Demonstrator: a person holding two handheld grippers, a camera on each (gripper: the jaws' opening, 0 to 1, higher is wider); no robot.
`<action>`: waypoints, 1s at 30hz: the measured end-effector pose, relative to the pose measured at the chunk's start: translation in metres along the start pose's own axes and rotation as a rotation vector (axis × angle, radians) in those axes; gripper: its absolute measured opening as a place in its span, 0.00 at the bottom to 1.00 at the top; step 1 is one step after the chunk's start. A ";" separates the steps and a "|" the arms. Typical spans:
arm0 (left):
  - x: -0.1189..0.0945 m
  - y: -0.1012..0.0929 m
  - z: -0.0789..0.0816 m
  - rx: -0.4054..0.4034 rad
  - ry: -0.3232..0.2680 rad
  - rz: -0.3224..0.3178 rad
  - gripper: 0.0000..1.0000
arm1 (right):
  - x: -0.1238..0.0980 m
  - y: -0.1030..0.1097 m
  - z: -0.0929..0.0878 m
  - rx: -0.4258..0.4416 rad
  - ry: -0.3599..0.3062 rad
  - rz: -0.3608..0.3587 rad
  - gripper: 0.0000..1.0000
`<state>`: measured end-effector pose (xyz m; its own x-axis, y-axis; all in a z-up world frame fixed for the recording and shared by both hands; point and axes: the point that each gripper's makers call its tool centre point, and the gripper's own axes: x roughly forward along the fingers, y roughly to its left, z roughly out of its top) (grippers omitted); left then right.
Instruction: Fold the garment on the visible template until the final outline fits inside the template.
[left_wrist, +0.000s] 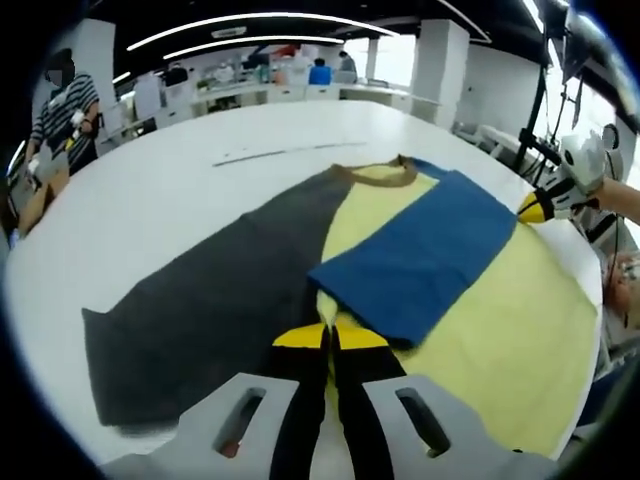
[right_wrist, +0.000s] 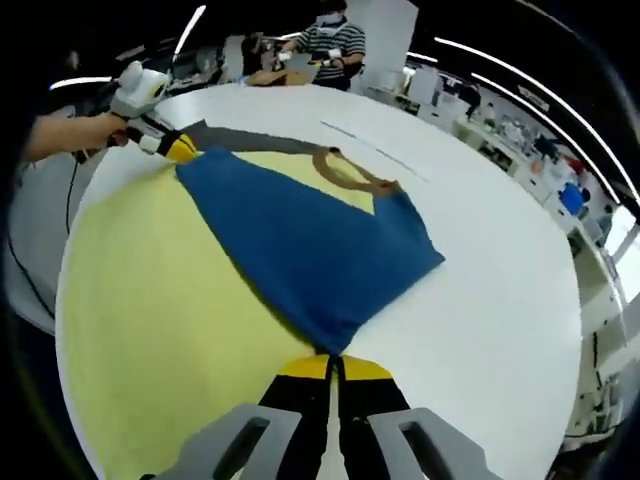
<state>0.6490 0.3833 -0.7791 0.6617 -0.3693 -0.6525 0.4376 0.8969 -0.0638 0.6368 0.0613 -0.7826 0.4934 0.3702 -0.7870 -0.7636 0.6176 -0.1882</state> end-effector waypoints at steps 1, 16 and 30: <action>0.000 0.000 0.000 0.007 -0.001 0.000 0.00 | 0.000 -0.001 0.001 0.020 -0.006 0.000 0.00; -0.001 -0.001 0.000 0.000 -0.025 -0.001 0.00 | 0.003 -0.003 -0.005 0.192 -0.004 -0.049 0.00; -0.002 -0.006 0.000 0.028 -0.027 0.000 0.00 | 0.001 -0.010 -0.007 0.227 -0.003 -0.049 0.00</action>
<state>0.6451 0.3783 -0.7776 0.6781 -0.3760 -0.6315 0.4538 0.8901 -0.0427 0.6422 0.0503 -0.7856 0.5294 0.3378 -0.7782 -0.6253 0.7754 -0.0888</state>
